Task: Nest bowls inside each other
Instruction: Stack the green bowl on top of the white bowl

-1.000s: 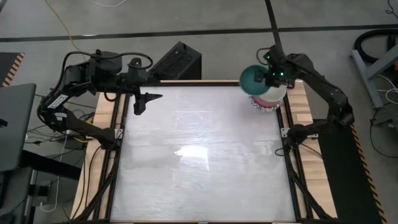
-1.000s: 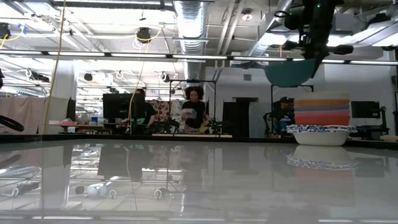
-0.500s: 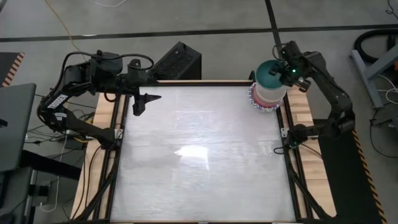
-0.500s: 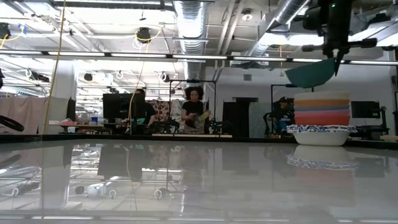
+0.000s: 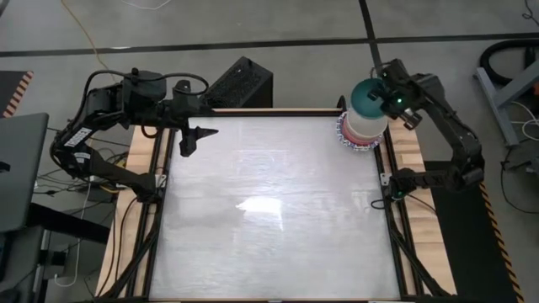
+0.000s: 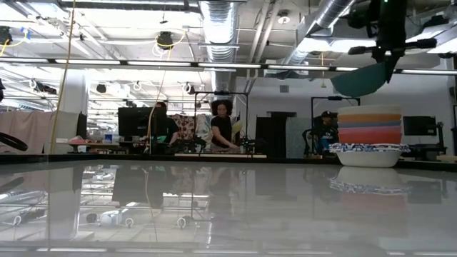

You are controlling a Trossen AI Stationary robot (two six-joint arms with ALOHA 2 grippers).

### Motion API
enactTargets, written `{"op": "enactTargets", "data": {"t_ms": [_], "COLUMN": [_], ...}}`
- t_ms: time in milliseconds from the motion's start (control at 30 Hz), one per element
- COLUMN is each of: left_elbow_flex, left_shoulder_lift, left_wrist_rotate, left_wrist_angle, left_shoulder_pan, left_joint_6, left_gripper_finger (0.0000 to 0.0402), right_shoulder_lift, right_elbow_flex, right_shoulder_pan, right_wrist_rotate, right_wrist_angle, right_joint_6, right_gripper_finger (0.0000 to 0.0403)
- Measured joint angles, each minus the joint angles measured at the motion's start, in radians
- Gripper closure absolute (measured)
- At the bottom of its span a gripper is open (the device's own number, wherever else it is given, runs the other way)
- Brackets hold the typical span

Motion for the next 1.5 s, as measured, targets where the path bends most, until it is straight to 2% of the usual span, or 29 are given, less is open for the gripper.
{"op": "enactTargets", "data": {"t_ms": [167, 333, 467, 567, 667, 800, 1033, 1267, 1500], "left_elbow_flex": [0.000, 0.000, 0.000, 0.000, 0.000, 0.000, 0.000, 0.000, 0.000], "left_shoulder_lift": [0.000, 0.000, 0.000, 0.000, 0.000, 0.000, 0.000, 0.000, 0.001], "left_wrist_rotate": [0.000, 0.002, 0.003, 0.003, 0.003, 0.006, 0.005, 0.005, 0.004], "left_wrist_angle": [0.000, 0.000, 0.000, 0.000, 0.000, 0.000, 0.000, 0.006, 0.017], "left_shoulder_pan": [0.000, 0.000, 0.000, 0.000, 0.000, 0.000, 0.000, 0.000, 0.000], "left_joint_6": [0.000, 0.017, 0.032, 0.034, 0.046, 0.064, 0.069, 0.066, 0.055], "left_gripper_finger": [0.0157, 0.0157, 0.0157, 0.0157, 0.0157, 0.0157, 0.0157, 0.0157, 0.0157], "right_shoulder_lift": [-0.026, -0.060, -0.068, -0.070, -0.086, -0.133, -0.275, -0.378, -0.370], "right_elbow_flex": [0.000, 0.000, 0.001, -0.012, -0.080, -0.196, -0.382, -0.496, -0.526], "right_shoulder_pan": [0.039, 0.052, 0.114, 0.148, 0.167, 0.210, 0.282, 0.305, 0.270], "right_wrist_rotate": [0.091, 0.129, 0.181, 0.202, 0.192, 0.177, 0.175, 0.176, 0.172], "right_wrist_angle": [-0.064, -0.079, -0.104, -0.090, -0.012, 0.075, 0.116, 0.209, 0.376], "right_joint_6": [0.110, 0.224, 0.366, 0.404, 0.411, 0.510, 0.654, 0.692, 0.618], "right_gripper_finger": [0.0393, 0.0393, 0.0393, 0.0393, 0.0393, 0.0393, 0.0393, 0.0393, 0.0393]}}
